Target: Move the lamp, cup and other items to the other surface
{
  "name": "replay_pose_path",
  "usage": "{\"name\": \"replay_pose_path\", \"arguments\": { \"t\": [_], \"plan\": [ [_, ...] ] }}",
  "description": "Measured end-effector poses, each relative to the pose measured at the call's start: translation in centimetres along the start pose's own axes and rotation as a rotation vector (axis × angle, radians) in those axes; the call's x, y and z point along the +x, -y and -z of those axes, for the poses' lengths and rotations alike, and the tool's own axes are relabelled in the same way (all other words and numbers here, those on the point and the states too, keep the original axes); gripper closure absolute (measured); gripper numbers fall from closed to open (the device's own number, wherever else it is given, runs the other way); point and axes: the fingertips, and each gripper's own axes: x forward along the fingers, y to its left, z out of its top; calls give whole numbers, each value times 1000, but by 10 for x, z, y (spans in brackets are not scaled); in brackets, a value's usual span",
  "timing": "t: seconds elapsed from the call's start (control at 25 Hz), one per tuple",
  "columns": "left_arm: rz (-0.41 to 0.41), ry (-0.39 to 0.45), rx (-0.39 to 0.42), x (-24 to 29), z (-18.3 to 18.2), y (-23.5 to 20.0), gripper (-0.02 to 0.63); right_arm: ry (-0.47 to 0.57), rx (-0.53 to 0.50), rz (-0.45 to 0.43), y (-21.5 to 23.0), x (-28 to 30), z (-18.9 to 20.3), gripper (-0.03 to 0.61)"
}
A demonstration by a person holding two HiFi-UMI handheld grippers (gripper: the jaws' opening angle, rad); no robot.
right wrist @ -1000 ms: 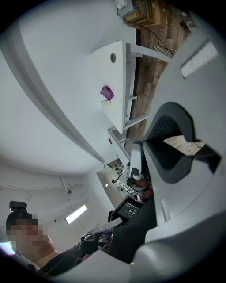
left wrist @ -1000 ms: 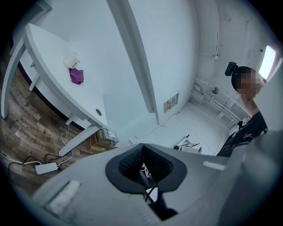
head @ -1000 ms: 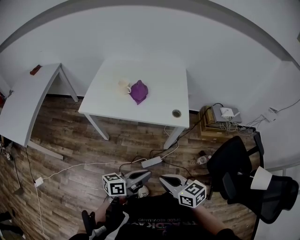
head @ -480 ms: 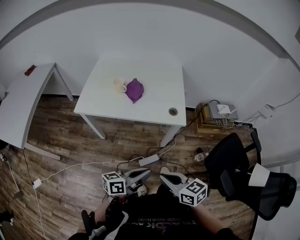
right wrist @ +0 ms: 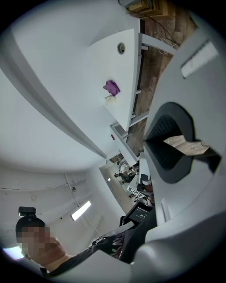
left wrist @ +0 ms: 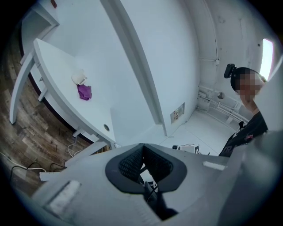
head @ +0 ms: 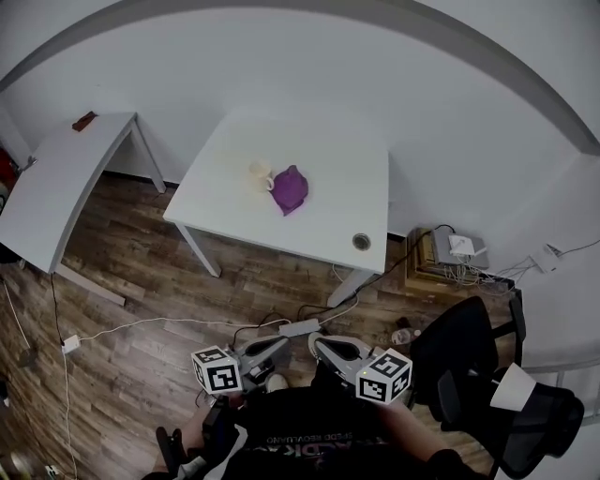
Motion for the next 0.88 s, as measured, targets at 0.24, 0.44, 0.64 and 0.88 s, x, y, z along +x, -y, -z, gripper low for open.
{"name": "replay_pose_path", "arguments": {
  "t": [0.24,0.44,0.64,0.88],
  "plan": [
    [-80,66,22,7,-17,-11,615,-39,-26,-92,22,22,-30,572],
    [-179,123,-5,4,-30,-30,615,-53,-18,-111,57,44,-55,572],
    [-248,170,-24,13,-44,-43,615,-46,-50,-116,97,63,-91,552],
    [-301,227,-31,33,-55,-54,615,-63,-113,-134,141,79,-125,521]
  ]
}}
